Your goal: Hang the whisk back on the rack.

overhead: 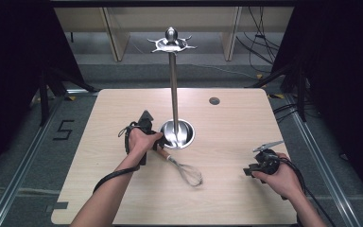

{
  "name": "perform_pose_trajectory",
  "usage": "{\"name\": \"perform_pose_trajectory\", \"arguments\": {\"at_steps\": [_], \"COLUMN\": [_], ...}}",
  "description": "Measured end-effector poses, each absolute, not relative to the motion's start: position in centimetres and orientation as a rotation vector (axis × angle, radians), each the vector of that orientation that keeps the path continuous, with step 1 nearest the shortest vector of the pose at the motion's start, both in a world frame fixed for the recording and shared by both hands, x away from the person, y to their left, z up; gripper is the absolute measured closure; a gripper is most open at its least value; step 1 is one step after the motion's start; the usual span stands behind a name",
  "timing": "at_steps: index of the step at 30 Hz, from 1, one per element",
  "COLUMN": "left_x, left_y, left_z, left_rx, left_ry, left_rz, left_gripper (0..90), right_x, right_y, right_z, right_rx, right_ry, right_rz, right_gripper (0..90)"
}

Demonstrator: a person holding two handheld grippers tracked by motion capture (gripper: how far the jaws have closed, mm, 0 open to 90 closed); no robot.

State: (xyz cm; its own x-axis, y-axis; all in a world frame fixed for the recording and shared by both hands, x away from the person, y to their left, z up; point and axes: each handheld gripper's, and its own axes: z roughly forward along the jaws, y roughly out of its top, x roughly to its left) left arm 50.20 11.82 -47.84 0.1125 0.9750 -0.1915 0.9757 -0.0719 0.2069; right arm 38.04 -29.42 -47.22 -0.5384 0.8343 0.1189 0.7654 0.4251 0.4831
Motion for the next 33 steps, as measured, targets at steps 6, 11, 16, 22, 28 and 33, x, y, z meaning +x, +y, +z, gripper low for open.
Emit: {"name": "perform_pose_trajectory", "arguments": {"at_steps": [6,11,16,22,28,33], "left_x": [49.6,49.0,48.6,48.2,47.2,46.0], "left_y": [11.9,12.4,13.1,14.1,14.8,15.0], "left_z": [-47.9,-47.7,-47.8,-47.7,-47.4,-47.0], "left_rx": [2.268,2.341,2.375,2.375,2.395,2.395], "left_ry": [1.812,1.817,1.825,1.841,1.806,1.813], "left_rz": [0.071,0.099,0.135,0.081,0.042,0.069], "left_gripper": [54.2,64.0,62.0,54.9,54.7,55.2], "right_x": [37.8,37.8,37.9,37.9,37.9,37.9], "right_y": [-29.2,-29.1,-29.2,-29.2,-29.3,-29.4], "right_z": [-47.0,-47.2,-47.2,-47.2,-47.2,-47.2], "right_rx": [1.46,1.457,1.448,1.446,1.435,1.456], "right_ry": [2.543,2.546,2.543,2.543,2.539,2.534], "right_rz": [0.777,0.777,0.774,0.78,0.788,0.781], "right_gripper": [64.8,64.8,64.6,64.6,64.4,64.2]}}
